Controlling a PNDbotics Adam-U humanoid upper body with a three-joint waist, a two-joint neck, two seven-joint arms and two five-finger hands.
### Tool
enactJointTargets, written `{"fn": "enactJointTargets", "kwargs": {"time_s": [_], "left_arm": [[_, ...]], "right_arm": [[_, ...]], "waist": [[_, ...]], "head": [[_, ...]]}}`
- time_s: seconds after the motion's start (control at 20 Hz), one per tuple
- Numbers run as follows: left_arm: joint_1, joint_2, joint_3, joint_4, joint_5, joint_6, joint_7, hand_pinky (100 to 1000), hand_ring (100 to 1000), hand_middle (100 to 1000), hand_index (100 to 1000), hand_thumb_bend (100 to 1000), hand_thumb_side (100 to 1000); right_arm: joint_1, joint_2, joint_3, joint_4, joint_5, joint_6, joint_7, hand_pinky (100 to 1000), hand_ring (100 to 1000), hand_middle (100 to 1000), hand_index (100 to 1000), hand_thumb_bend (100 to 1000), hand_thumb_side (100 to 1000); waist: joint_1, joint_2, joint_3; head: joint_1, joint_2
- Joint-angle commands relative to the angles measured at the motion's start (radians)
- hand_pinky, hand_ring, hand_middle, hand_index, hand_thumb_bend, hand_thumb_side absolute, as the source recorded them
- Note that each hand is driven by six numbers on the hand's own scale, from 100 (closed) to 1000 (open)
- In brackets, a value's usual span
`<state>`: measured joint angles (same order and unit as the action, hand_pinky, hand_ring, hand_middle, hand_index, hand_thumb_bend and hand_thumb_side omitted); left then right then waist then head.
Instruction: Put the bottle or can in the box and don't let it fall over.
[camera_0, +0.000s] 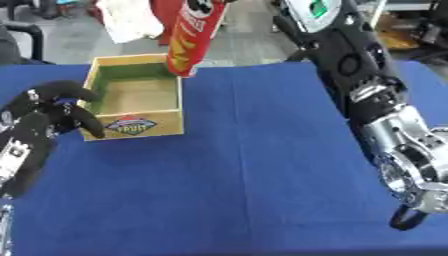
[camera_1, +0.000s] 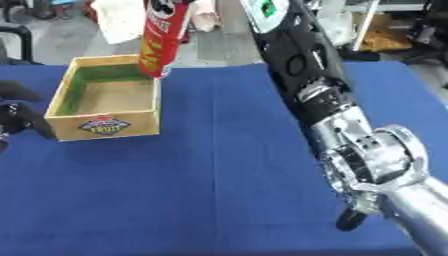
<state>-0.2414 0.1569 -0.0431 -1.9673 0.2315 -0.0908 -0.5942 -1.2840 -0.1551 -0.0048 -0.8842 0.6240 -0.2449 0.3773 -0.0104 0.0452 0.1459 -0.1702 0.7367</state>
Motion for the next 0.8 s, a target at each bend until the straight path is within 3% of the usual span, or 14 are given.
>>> {"fn": "enactJointTargets", "kwargs": {"time_s": [0.05, 0.35, 0.4, 0.45, 0.5, 0.55, 0.6, 0.8], "left_arm": [[-0.021, -0.004, -0.006, -0.02, 0.011, 0.001, -0.007, 581, 596, 721, 859, 100, 651], [-0.038, -0.012, -0.011, -0.024, 0.021, 0.005, -0.011, 582, 596, 718, 859, 100, 649], [-0.04, -0.013, -0.012, -0.025, 0.022, 0.006, -0.012, 583, 597, 717, 859, 100, 649], [-0.042, -0.014, -0.013, -0.025, 0.023, 0.006, -0.013, 583, 597, 717, 859, 100, 649], [-0.043, -0.015, -0.013, -0.026, 0.023, 0.007, -0.014, 583, 597, 717, 859, 100, 649], [-0.045, -0.015, -0.014, -0.026, 0.024, 0.008, -0.014, 583, 597, 717, 859, 100, 649], [-0.046, -0.016, -0.014, -0.026, 0.025, 0.008, -0.014, 583, 597, 717, 859, 100, 650], [-0.048, -0.016, -0.013, -0.026, 0.027, 0.011, -0.013, 584, 597, 716, 859, 100, 651]], "right_arm": [[-0.028, 0.031, 0.005, -0.024, 0.004, -0.005, -0.02, 252, 439, 560, 781, 100, 126], [-0.003, 0.095, 0.007, -0.01, 0.045, -0.015, -0.137, 313, 478, 597, 824, 100, 136], [0.0, 0.102, 0.01, -0.008, 0.058, -0.019, -0.168, 393, 534, 636, 857, 142, 193], [0.002, 0.106, 0.017, -0.006, 0.086, -0.022, -0.192, 528, 650, 727, 920, 298, 301], [0.003, 0.11, 0.024, -0.002, 0.12, -0.025, -0.207, 743, 813, 841, 990, 483, 417], [0.004, 0.111, 0.034, 0.005, 0.166, -0.027, -0.205, 881, 911, 917, 1000, 565, 455], [0.005, 0.113, 0.037, 0.008, 0.215, -0.029, -0.202, 958, 975, 948, 1000, 597, 463], [0.014, 0.115, 0.027, 0.009, 0.33, -0.029, -0.22, 1000, 1000, 1000, 1000, 695, 512]], "waist": [[0.006, -0.011, 0.009], [0.006, 0.0, 0.036], [0.006, 0.001, 0.039], [0.005, 0.003, 0.042], [0.004, 0.004, 0.044], [0.003, 0.005, 0.046], [0.002, 0.005, 0.047], [-0.002, 0.007, 0.047]], "head": [[-0.015, -0.014], [-0.029, -0.02], [-0.031, -0.02], [-0.033, -0.02], [-0.034, -0.019], [-0.034, -0.018], [-0.034, -0.018], [-0.029, -0.019]]}}
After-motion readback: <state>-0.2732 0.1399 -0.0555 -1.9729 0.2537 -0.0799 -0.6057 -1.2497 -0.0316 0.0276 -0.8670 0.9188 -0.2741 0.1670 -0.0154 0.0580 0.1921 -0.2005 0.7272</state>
